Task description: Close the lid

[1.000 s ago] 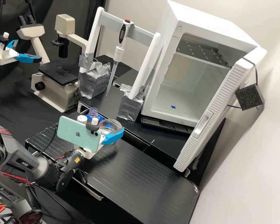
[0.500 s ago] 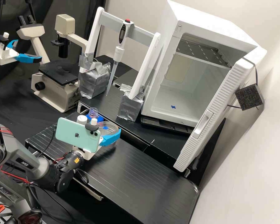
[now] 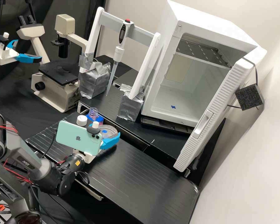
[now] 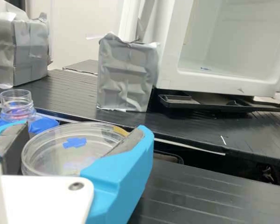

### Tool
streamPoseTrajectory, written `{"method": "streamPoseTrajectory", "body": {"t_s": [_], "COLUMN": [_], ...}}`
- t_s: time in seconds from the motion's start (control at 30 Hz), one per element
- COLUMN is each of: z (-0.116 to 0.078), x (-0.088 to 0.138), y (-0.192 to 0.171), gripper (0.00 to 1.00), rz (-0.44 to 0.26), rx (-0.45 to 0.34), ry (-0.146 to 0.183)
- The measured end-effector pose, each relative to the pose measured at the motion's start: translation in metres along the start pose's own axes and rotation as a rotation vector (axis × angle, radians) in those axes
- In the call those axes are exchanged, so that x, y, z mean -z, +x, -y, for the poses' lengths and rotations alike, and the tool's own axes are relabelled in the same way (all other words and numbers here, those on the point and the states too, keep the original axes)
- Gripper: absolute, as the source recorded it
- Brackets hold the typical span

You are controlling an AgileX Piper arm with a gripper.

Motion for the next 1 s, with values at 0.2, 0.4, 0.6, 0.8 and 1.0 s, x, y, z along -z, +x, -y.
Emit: {"method": "streamPoseTrajectory", "body": {"t_s": [0.2,0.4,0.6,0.8,1.0], "z": [0.000,0.000,-0.003,-0.010,-0.013], "x": [-0.001,-0.002,0.001,0.012,0.030], "y": [0.000,0.000,-0.003,-0.007,0.002], "gripper": [1.00,1.00,1.00,1.00,1.00], "rz": [-0.004,0.003,-0.002,-0.039,-0.113], "rx": [0.002,0.006,-0.014,-0.081,-0.193], "ry": [0.014,0.014,0.016,0.008,0.108]}}
